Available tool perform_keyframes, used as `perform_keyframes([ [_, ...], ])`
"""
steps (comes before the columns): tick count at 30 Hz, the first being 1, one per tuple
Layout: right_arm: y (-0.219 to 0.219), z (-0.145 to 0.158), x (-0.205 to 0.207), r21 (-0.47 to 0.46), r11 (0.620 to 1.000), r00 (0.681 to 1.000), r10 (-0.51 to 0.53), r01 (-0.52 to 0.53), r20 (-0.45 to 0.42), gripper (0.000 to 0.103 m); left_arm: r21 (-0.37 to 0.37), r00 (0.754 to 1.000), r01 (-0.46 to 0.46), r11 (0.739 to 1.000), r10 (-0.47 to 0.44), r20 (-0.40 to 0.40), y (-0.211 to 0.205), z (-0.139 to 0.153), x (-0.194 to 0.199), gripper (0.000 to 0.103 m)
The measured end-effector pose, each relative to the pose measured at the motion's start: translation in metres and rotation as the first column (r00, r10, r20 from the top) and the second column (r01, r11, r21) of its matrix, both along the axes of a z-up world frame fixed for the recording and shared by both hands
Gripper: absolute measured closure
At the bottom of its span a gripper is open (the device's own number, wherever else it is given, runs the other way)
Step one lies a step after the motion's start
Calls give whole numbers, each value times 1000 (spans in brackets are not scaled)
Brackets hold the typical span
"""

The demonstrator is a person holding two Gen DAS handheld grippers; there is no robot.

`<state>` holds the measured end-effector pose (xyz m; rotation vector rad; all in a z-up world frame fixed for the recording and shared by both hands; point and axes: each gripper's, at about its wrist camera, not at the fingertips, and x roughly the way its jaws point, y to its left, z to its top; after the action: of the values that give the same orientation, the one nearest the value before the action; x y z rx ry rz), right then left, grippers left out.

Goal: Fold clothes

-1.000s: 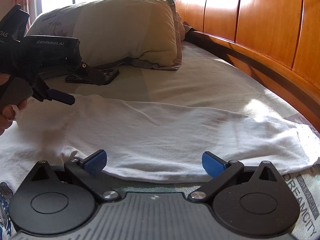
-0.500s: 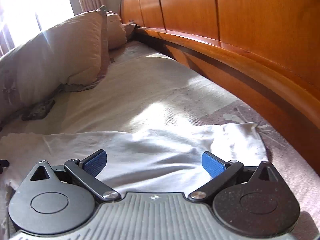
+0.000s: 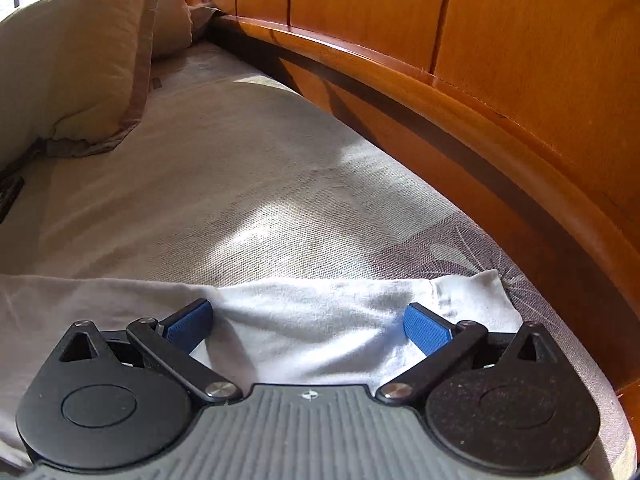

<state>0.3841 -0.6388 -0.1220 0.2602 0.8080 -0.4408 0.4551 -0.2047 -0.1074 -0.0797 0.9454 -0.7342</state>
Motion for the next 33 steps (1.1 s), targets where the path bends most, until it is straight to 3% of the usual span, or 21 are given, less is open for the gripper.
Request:
perform_keyframes([
  [3,-9,4,11,13,1000,1000,-1,1,-9,0,-3,1000,0,1000,0,4,1,-1,-1,1],
  [7,13,28,-10,-37,993,994,111,-111,-2,0,-7,1000,0,1000,0,11,1,-1,-1,1],
  [10,19,25,-28,-80,983,986,159,-163,-52,0,-10,1000,0,1000,0,17,1,-2,-2,1],
  [12,6,9,-27,-126,985,988,108,-121,-107,0,-12,1000,1,1000,0,21,2,-2,-3,1],
  [14,-19,7,-28,-28,998,998,50,-52,-48,0,-15,1000,1,1000,0,25,2,-3,-3,1],
  [16,-20,17,-29,-50,997,998,-52,50,-37,0,-11,1000,3,1000,-3,28,1,-3,-4,1],
  [17,-11,24,-30,-77,997,999,-32,30,-21,0,-3,1000,6,1000,-6,30,0,-2,-4,1],
  [19,20,31,-30,-97,989,993,113,-115,-25,0,4,1000,7,1000,-7,25,0,0,-4,1],
  [23,78,29,-37,-96,923,928,367,-372,-68,0,12,999,36,999,-36,19,-1,4,-10,1],
  [25,85,18,-41,-107,919,922,366,-379,-124,0,59,997,63,996,-66,47,-4,2,-18,1],
  [27,73,12,-55,-114,931,937,335,-346,-104,0,126,990,99,987,-110,87,-9,2,-26,1],
  [30,37,12,-77,-84,976,977,195,-202,-86,0,248,973,142,958,-181,145,-18,4,-39,1],
  [32,32,17,-87,-103,977,981,178,-186,-80,0,328,957,164,930,-231,178,-25,5,-48,1],
  [33,30,20,-91,-115,976,982,174,-182,-77,0,324,946,179,929,-252,201,-26,9,-53,1],
])
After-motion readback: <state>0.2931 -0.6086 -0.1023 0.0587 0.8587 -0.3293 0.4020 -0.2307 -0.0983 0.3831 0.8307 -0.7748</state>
